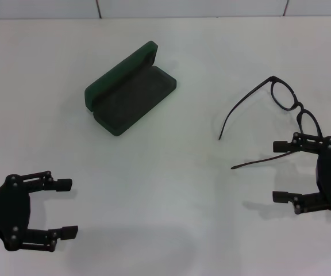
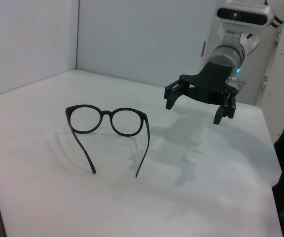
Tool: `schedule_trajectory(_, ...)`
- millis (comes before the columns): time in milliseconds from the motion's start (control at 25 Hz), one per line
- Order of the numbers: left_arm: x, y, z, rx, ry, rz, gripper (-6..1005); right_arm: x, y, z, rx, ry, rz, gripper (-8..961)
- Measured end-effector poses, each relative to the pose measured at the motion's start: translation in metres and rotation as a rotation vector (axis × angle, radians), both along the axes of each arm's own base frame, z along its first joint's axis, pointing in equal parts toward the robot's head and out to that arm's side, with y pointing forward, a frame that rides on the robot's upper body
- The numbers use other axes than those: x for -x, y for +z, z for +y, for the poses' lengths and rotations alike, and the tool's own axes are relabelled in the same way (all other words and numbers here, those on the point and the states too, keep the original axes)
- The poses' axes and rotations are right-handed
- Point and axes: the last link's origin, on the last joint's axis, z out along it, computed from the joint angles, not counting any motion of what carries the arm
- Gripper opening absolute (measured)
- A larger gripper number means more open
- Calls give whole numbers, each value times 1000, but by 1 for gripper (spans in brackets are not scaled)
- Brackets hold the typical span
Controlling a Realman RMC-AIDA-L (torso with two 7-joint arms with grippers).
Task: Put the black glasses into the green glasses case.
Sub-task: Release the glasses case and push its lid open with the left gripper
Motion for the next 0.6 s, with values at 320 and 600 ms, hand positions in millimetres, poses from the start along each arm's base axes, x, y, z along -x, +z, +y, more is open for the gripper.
schedule_trajectory(320, 0, -1, 0, 4, -1, -1, 870, 0, 0, 0, -1, -1, 0, 884)
schedule_trajectory(600, -2, -2, 1, 0, 4, -14, 867, 0, 0, 0, -1, -1, 0, 883)
